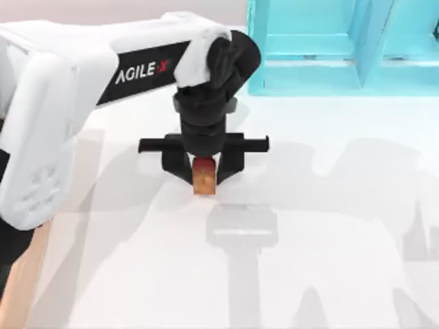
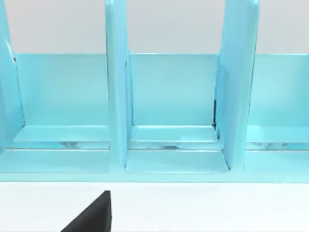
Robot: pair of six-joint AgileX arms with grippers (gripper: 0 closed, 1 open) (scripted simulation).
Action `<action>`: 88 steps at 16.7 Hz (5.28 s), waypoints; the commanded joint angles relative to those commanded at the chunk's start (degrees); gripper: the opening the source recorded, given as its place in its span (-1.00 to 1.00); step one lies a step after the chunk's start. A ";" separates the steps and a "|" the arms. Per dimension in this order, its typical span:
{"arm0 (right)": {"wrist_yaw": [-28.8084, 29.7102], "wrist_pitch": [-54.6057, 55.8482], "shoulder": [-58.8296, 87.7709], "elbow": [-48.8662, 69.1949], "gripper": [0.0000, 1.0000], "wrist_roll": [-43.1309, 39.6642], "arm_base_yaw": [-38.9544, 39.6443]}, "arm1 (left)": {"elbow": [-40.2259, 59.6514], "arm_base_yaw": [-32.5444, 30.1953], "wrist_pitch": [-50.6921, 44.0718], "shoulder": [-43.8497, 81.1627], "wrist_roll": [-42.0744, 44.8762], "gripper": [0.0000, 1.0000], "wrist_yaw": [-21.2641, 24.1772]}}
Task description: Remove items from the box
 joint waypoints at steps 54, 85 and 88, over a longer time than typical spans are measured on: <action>0.00 0.00 0.00 0.00 1.00 0.00 0.00 | -1.65 34.95 -17.36 -17.37 35.70 1.00 -0.26; 0.00 0.00 0.00 0.00 1.00 0.00 0.00 | -25.47 46.29 5.14 -20.58 47.17 0.55 -0.31; 0.00 0.00 0.00 0.00 1.00 0.00 0.00 | -25.47 46.29 5.14 -20.58 47.17 0.10 -0.31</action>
